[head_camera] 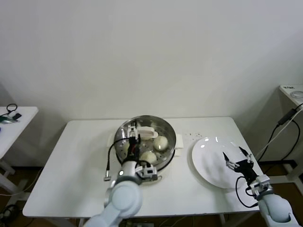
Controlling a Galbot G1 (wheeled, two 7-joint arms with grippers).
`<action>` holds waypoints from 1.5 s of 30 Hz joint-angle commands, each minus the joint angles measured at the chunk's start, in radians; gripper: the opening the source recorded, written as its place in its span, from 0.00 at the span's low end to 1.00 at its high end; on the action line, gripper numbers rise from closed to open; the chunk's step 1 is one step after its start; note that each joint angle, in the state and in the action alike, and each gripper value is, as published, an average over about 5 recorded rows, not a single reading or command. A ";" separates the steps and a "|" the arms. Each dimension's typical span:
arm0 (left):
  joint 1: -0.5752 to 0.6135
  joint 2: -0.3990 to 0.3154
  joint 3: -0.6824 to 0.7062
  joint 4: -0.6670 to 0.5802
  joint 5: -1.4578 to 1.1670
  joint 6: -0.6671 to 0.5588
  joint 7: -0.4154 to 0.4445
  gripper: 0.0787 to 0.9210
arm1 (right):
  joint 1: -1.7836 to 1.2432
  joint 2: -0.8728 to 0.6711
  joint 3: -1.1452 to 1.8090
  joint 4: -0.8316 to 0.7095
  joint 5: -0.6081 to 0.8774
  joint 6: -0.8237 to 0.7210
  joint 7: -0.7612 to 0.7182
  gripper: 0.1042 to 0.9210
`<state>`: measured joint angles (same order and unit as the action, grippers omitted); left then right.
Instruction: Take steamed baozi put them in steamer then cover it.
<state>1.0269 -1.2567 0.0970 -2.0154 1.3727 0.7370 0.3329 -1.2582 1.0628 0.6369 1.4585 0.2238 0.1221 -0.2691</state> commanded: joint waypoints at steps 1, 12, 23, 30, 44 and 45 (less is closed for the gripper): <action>0.113 0.092 -0.101 -0.170 -0.288 0.025 -0.216 0.88 | -0.021 0.002 0.010 0.048 0.015 -0.037 -0.007 0.88; 0.395 0.083 -0.446 -0.209 -0.852 -0.436 -0.526 0.88 | -0.052 0.019 0.029 0.086 0.010 -0.032 -0.026 0.88; 0.537 -0.067 -0.814 -0.062 -1.514 -0.788 -0.502 0.88 | -0.079 0.039 0.031 0.113 0.012 -0.003 -0.043 0.88; 0.562 -0.147 -0.845 0.070 -1.554 -0.858 -0.460 0.88 | -0.083 0.058 0.025 0.113 0.027 0.027 -0.048 0.88; 0.599 -0.137 -0.824 0.073 -1.485 -0.882 -0.460 0.88 | -0.049 0.015 -0.017 0.072 0.089 0.048 -0.015 0.88; 0.601 -0.138 -0.823 0.074 -1.478 -0.885 -0.460 0.88 | -0.049 0.017 -0.019 0.075 0.088 0.047 -0.013 0.88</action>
<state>1.5830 -1.3650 -0.6776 -1.9849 -0.0488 -0.0290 -0.1258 -1.3326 1.0956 0.6376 1.5537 0.2857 0.1596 -0.2983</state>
